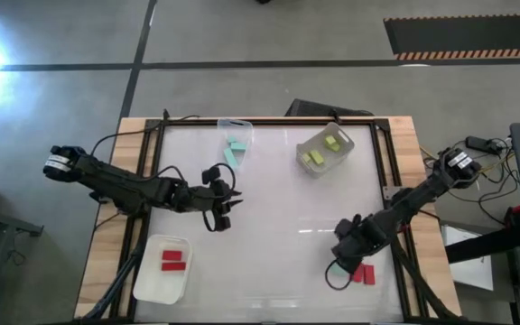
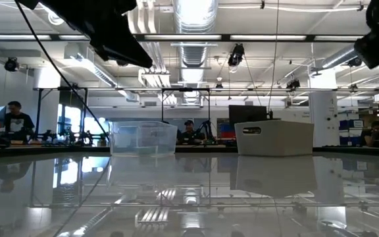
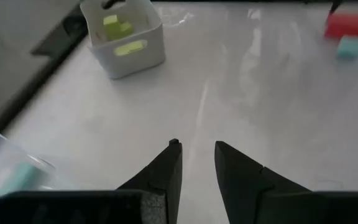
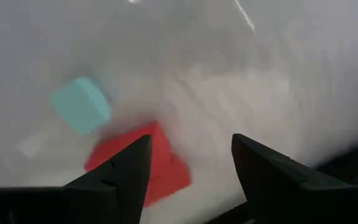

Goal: Sort & place blocks by color
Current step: Put the red block into the white bin

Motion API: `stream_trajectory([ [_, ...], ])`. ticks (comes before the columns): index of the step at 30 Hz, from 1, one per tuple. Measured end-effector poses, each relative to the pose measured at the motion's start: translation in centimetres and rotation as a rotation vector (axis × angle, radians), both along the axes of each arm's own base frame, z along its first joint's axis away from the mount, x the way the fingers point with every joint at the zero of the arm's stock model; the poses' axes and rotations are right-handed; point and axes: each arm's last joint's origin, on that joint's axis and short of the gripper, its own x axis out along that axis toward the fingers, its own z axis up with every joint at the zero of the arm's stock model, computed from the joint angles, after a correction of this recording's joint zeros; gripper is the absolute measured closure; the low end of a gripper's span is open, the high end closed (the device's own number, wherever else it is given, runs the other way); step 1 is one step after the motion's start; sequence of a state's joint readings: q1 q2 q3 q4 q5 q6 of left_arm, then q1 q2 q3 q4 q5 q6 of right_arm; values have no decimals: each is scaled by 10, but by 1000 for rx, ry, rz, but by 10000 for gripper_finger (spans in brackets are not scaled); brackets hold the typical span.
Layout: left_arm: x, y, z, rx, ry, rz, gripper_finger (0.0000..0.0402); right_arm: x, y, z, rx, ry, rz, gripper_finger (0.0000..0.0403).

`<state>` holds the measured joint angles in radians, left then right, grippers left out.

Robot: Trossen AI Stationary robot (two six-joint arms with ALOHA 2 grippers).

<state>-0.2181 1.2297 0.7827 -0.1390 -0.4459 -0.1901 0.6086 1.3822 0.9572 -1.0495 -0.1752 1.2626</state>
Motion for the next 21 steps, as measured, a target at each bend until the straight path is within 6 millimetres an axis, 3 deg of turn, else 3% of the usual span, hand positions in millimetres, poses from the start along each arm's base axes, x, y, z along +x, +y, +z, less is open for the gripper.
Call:
stream_trajectory([
  [2, 0, -1, 0, -46, -14, 19, 323, -3, 4, 0, -19, 16, -169, 194],
  [9, 0, -1, 0, -52, -14, 18, 323, -8, 21, 11, -126, -120, -426, 197],
  [14, 0, -1, 0, -57, -16, 22, 323, -6, 27, 18, -156, -212, -554, 197],
  [21, 0, -2, 0, -58, -17, 21, 323, -3, 29, 12, -162, -190, -675, 197],
])
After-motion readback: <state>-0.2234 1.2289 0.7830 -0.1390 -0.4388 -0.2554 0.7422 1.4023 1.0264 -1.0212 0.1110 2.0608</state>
